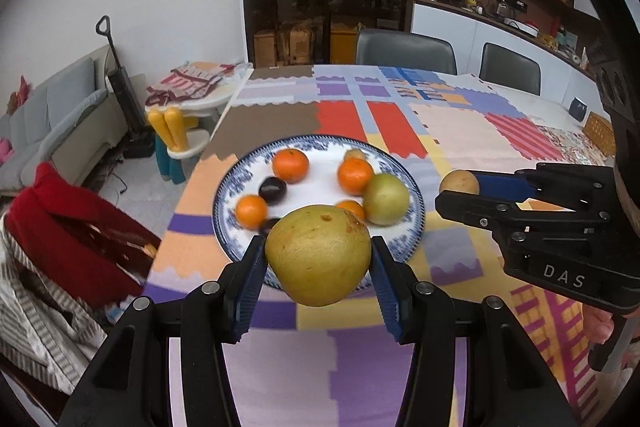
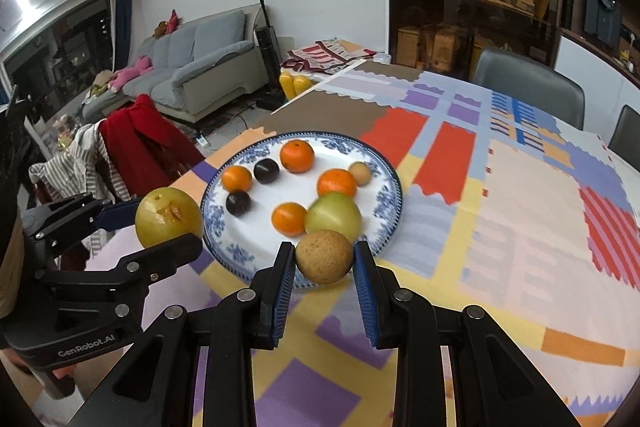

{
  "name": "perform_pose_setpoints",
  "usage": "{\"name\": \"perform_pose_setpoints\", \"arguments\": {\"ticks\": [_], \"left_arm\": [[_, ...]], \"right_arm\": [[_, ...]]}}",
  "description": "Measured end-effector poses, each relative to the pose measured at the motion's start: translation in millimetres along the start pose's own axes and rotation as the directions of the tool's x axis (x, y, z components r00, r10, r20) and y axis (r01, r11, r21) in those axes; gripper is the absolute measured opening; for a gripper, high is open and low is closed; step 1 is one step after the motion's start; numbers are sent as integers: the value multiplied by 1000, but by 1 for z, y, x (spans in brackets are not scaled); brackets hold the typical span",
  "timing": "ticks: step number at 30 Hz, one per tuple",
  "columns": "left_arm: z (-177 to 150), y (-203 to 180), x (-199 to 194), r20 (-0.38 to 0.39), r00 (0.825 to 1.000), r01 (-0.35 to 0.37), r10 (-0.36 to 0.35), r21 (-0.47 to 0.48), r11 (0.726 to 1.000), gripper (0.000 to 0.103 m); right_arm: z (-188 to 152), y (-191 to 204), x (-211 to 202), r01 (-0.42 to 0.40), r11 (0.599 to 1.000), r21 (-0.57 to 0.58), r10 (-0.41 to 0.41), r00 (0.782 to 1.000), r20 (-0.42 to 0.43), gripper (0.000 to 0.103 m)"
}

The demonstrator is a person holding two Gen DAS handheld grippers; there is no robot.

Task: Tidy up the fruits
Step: 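Carry the pomelo and brown fruit over the plate with both tools, then open both tools to release the pomelo and brown fruit onto the plate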

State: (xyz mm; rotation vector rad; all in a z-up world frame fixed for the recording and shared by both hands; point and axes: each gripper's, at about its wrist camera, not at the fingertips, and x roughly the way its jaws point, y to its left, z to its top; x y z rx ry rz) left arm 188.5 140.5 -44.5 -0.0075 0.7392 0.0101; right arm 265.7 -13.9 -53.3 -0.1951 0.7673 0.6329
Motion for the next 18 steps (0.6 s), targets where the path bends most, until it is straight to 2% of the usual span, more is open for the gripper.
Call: {"name": "perform_pose_setpoints", "arguments": {"ticks": [18], "left_arm": [[28,34,51,5,999,31,-32,49,998,50]], "right_arm": [[41,10,46,-20,999,-26,20,1000,9,31]]}}
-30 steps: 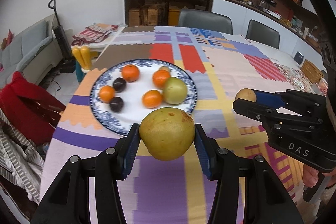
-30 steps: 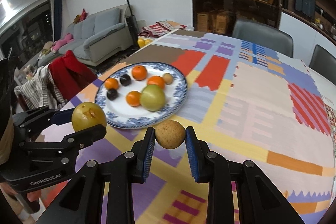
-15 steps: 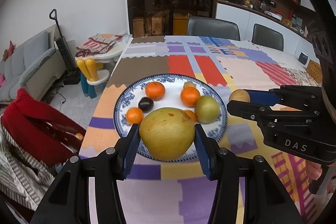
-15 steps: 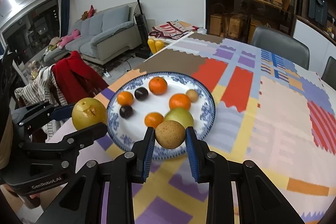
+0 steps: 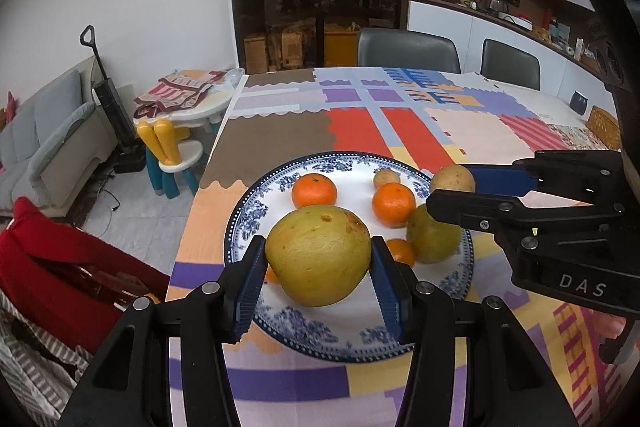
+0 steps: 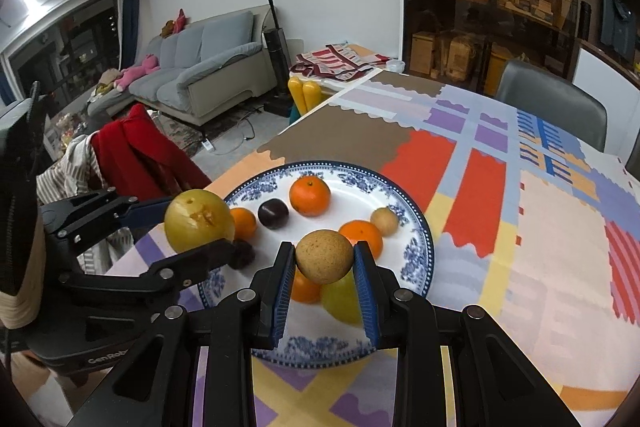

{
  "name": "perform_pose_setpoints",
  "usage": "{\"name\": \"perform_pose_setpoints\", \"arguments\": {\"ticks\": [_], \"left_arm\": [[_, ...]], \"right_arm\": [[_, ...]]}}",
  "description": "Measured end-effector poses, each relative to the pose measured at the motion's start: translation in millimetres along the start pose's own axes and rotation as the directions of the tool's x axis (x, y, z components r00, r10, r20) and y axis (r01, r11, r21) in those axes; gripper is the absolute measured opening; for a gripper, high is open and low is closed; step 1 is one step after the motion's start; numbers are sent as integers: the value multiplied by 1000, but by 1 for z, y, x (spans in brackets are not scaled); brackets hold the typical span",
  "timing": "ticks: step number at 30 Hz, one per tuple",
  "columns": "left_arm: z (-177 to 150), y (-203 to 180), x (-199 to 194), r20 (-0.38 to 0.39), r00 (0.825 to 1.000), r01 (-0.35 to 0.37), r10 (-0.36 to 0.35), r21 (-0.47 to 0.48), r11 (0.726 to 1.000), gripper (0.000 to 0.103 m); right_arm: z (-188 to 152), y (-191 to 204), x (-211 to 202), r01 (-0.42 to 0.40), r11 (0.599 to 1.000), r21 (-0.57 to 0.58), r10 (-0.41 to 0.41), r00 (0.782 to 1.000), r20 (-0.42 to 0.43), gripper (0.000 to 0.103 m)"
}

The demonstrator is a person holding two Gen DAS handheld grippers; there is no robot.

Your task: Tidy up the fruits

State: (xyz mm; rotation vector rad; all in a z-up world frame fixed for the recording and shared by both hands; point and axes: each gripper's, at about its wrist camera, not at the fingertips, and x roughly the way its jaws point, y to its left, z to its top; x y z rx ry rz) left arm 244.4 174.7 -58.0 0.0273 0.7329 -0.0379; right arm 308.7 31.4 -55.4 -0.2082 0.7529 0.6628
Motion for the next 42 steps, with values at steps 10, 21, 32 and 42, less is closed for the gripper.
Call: {"name": "perform_pose_setpoints", "arguments": {"ticks": [10,21,32,42], "left_arm": [[7,2,23,-17,1000,26,-25,62,998,50],[12,3,29,-25,1000,-2,4,83,997,65],[13,-10,-18,21,996,-91,90,19,996,71],[11,-49,-67,68,992,-104,105,-17,994,90]], "right_arm": [[7,-5,19,0,1000,-1,0,1000,-17,31],[11,-9,30,-7,1000,15,7,1000,-30,40],[-3,-13,-22,116,992,45,-118,992,47,53],[-35,-26,-90,194,968,157,-208,975,75,70]]}}
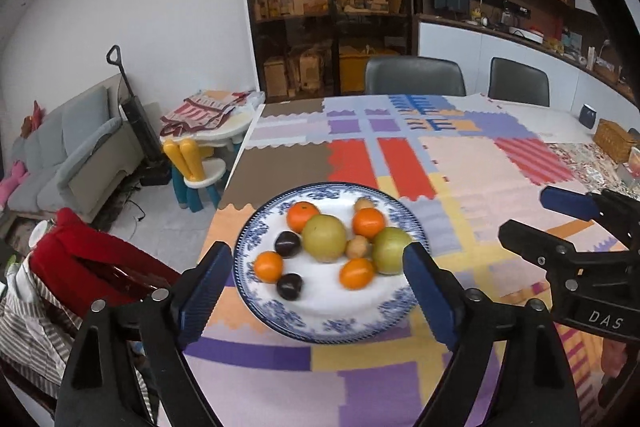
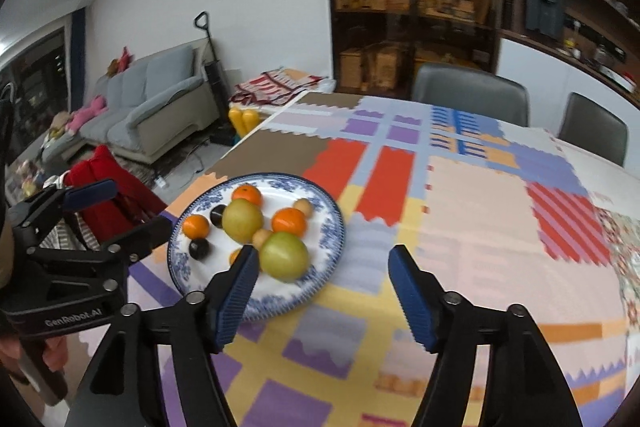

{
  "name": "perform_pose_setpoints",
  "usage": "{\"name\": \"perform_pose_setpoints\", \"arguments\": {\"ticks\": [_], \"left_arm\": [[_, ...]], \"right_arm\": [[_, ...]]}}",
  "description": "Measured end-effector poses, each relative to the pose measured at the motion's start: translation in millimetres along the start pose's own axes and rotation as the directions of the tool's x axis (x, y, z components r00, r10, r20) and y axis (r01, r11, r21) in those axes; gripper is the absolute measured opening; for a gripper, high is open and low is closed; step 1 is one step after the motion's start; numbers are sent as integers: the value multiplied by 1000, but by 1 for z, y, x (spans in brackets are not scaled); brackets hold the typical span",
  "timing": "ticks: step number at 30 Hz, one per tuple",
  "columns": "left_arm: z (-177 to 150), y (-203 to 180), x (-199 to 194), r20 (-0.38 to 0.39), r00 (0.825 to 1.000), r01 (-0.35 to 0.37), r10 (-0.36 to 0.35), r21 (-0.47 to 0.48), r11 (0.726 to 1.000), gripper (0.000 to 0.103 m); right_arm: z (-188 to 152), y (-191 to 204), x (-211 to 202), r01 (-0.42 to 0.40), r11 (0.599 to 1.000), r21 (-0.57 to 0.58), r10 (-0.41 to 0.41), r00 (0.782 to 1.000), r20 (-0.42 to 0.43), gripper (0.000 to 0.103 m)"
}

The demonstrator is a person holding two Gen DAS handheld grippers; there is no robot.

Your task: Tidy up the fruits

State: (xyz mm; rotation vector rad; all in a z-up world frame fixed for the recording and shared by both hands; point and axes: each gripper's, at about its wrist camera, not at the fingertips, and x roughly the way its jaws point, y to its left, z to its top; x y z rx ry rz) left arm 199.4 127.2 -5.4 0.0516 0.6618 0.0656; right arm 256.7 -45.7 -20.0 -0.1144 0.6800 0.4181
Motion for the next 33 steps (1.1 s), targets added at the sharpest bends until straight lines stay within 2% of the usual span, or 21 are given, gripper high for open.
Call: {"name": "perform_pose_setpoints", "arguments": {"ticks": [7,14,18,33], "left_arm": [[-14,-28,-34,40,999,22,-22,-2,1000,95],[-24,-48,-64,67,997,47,-47,4,999,98],[-30,-55,-78,81,995,53,-53,8,999,102],[-52,-75,-104,104,992,68,-71,33,997,103]], "right_arm": [[-28,-18,-48,118,992,36,-120,992,37,78],[-49,-29,-86,164,985,54,-167,984,59,79],[-59,-30,-102,173,984,51,-176,981,81,79],[-86,-33,-136,151,985,89,-161,980,120,79]]}}
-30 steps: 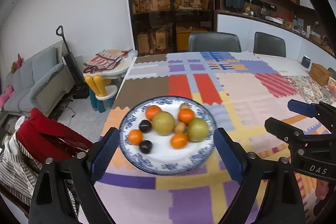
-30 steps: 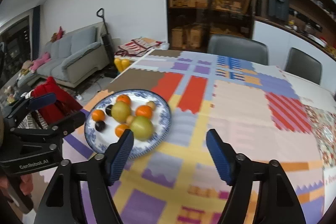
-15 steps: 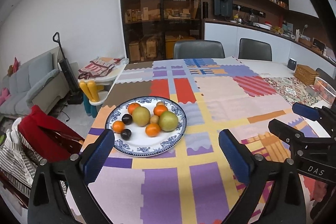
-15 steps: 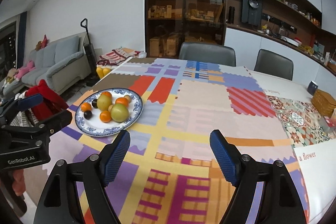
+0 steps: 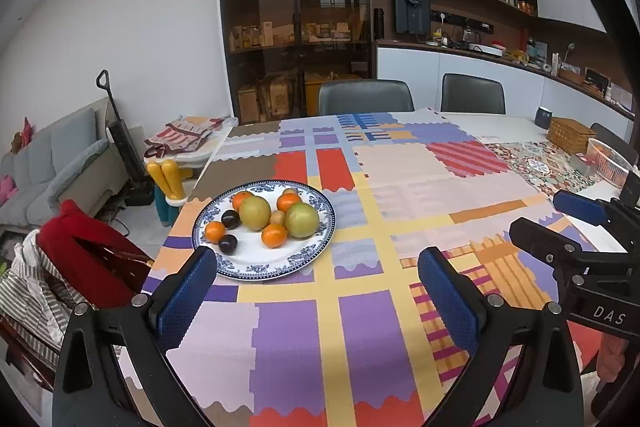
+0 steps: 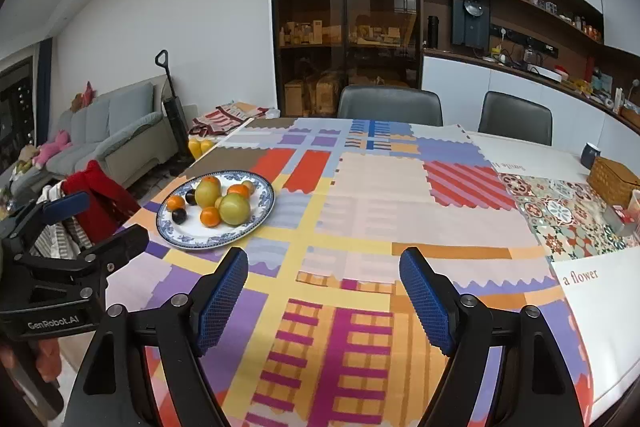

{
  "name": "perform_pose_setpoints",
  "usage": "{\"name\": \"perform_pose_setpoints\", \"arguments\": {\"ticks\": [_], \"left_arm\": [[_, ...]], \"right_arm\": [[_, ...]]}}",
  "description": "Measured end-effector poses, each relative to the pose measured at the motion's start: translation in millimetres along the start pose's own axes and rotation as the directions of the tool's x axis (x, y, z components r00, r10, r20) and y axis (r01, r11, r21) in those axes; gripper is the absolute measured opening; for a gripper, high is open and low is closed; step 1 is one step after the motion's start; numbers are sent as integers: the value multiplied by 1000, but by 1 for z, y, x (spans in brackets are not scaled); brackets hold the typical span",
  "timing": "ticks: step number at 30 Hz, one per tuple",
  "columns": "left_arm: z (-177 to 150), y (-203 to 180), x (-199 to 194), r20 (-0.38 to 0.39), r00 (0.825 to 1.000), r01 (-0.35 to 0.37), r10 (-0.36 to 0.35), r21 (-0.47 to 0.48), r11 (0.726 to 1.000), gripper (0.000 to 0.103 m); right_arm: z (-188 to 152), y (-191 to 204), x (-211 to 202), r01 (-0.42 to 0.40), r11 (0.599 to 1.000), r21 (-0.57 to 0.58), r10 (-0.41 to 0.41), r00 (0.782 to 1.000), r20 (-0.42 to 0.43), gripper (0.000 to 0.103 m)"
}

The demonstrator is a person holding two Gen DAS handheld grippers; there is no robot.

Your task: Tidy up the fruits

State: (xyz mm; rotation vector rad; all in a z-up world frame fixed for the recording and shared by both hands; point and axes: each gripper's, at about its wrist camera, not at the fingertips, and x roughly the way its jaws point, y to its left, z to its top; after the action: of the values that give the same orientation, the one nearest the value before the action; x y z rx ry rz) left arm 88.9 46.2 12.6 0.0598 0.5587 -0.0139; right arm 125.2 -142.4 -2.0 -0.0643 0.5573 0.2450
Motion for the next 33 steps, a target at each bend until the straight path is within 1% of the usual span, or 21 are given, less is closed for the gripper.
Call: {"name": "perform_pose_setpoints", "arguments": {"ticks": [12,23,33], "left_arm": [[-10,-8,-13,7,1000,-6,6,8,1000,103],[-11,-9,-16,9,1000,-6,6,6,1000,103],[-9,-11,-28,12,1000,-5,5,0,1000,103]], "right_arm": [[-13,-6,-12,-5,1000,20,5,1000,6,79],[-19,-7,-22,1,1000,17,-2,1000,25,79],[-20,-5,-28,-1,1000,19,0,999,36,79]]}}
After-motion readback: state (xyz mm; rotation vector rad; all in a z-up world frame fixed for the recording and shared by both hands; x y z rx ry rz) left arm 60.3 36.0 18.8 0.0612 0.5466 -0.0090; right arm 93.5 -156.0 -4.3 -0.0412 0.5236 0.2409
